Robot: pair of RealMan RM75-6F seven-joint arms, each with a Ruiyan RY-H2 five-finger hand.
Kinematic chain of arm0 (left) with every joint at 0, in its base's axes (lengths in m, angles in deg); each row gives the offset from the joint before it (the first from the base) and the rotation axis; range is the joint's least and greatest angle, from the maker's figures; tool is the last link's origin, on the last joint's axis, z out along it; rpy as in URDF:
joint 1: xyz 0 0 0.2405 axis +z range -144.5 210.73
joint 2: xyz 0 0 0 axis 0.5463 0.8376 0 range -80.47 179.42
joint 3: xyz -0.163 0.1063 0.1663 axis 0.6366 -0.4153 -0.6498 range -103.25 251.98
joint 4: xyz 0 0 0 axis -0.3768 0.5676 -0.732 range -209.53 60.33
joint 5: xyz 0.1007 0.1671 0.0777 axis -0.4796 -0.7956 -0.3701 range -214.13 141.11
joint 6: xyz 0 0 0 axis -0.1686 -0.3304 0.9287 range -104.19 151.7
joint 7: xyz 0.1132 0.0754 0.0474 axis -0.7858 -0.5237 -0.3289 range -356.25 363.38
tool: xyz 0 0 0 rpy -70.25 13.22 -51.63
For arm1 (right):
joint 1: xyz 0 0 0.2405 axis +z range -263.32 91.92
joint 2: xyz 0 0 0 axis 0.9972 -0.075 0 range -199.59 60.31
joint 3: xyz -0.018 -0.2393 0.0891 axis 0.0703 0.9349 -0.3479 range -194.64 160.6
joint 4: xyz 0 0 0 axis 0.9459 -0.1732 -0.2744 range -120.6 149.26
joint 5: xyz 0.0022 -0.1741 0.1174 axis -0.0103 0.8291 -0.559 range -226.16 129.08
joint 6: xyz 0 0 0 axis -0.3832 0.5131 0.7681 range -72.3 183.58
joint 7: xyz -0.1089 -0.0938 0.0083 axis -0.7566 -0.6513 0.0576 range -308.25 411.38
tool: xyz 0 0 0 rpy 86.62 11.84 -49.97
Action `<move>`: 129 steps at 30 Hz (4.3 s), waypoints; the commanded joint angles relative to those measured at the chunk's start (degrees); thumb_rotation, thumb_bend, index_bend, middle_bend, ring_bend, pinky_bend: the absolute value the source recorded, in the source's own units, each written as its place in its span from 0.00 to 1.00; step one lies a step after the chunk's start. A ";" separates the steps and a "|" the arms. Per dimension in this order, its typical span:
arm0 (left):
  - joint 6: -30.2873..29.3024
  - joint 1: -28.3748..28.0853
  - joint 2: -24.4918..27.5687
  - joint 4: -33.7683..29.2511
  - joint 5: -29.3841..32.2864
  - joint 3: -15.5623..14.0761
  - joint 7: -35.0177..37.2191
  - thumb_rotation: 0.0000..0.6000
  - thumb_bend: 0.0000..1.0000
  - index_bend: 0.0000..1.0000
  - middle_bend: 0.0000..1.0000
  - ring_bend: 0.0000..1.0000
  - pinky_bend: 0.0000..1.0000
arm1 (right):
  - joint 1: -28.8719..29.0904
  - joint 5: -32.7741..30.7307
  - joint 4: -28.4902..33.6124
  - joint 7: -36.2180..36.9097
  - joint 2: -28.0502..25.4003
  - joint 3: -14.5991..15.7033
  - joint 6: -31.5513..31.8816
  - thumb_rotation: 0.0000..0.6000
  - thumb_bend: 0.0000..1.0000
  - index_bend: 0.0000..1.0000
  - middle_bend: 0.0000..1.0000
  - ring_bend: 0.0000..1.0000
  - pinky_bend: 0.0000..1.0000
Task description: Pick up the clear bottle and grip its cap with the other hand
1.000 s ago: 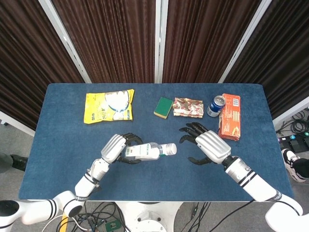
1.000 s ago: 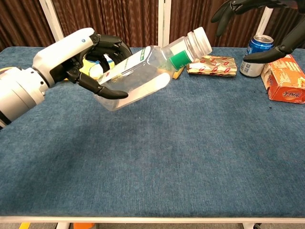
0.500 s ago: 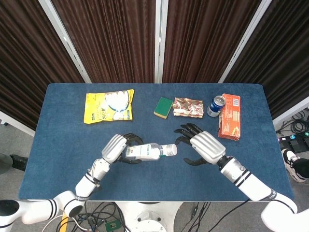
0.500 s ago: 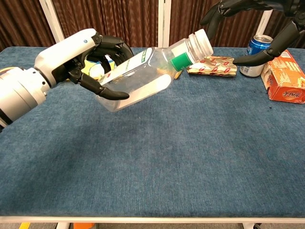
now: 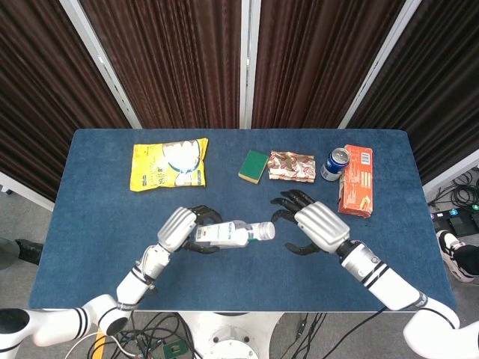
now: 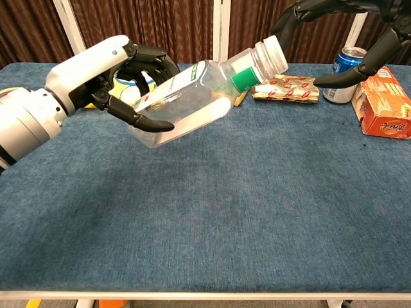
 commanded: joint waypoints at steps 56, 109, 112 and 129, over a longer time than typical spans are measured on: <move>1.78 -0.55 0.50 -1.44 1.59 0.17 1.37 1.00 0.23 0.50 0.49 0.40 0.54 | 0.50 3.08 -2.78 -4.02 5.26 0.00 6.22 1.00 0.21 0.32 0.15 0.00 0.00; 11.90 2.42 8.69 -0.75 17.99 0.15 -27.97 1.00 0.17 0.22 0.24 0.16 0.33 | -3.62 0.15 -7.86 -6.16 3.78 6.55 2.94 1.00 0.31 0.52 0.21 0.00 0.00; 10.51 3.18 9.58 -3.07 18.34 0.44 -29.08 1.00 0.16 0.15 0.19 0.12 0.30 | -2.28 -1.13 -10.50 -8.68 6.70 6.80 0.23 1.00 0.31 0.51 0.20 0.00 0.00; -0.39 10.54 19.40 -11.82 14.49 0.89 -22.78 1.00 0.13 0.11 0.16 0.10 0.27 | 1.26 -8.47 -28.26 -20.89 23.02 6.70 -3.73 1.00 0.31 0.32 0.15 0.00 0.00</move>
